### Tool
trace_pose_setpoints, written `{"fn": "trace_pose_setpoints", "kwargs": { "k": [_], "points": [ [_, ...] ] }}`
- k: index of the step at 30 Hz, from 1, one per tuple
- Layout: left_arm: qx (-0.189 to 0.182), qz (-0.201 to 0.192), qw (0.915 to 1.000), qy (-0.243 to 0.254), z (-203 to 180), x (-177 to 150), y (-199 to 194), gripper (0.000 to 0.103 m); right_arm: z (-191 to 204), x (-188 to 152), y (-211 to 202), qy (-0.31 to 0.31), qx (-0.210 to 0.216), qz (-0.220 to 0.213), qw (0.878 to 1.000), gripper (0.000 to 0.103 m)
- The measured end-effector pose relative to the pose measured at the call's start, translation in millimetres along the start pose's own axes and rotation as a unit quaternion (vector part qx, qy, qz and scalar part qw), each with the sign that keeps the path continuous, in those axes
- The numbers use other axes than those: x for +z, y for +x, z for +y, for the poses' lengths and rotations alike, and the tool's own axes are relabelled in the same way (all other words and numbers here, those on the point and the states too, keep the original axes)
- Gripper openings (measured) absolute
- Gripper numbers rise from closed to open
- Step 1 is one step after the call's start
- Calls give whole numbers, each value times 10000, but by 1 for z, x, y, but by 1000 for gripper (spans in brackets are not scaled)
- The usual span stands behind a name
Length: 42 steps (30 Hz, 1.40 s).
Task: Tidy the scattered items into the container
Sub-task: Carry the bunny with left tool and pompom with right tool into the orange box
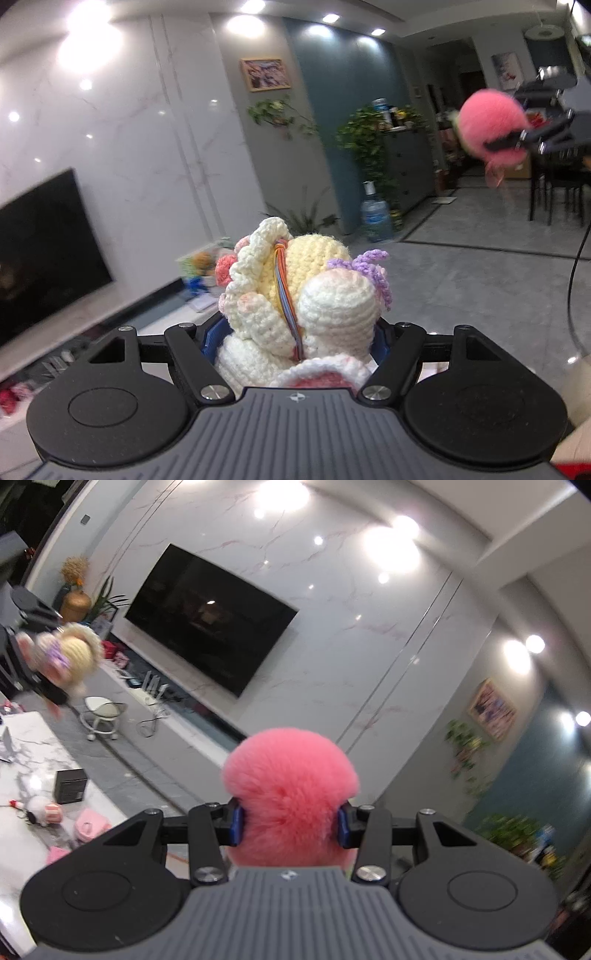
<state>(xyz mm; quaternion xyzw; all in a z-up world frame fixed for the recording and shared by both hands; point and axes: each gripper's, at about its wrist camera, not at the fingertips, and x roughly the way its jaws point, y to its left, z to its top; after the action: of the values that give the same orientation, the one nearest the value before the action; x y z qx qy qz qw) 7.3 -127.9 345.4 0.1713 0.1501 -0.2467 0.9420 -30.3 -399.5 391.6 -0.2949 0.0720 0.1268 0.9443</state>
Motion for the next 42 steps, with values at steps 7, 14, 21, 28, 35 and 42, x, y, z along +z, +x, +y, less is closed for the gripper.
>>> {"fn": "trace_pose_setpoints", "kwargs": {
  "k": [7, 14, 21, 28, 35, 42],
  "points": [
    [-430, 483, 9969, -450, 4, -11, 148, 85, 9, -57, 108, 486, 480, 531, 9963, 48],
    [-699, 1324, 9860, -728, -1, -42, 294, 85, 9, -134, 223, 1122, 791, 1294, 9820, 48],
    [-747, 1973, 9711, -1118, -2, -117, 385, 85, 26, -202, 308, 1542, 957, 1937, 9641, 48],
    [-981, 2404, 9580, -1216, -12, -170, 401, 85, 48, -238, 350, 1742, 1203, 2324, 9493, 48],
    [-1096, 2804, 9487, -961, -40, -195, 413, 85, 74, -272, 382, 1920, 1442, 2704, 9323, 48],
    [-1205, 3217, 9361, -758, -61, -216, 428, 85, 98, -306, 405, 1991, 1593, 3066, 9171, 48]
  ]
}}
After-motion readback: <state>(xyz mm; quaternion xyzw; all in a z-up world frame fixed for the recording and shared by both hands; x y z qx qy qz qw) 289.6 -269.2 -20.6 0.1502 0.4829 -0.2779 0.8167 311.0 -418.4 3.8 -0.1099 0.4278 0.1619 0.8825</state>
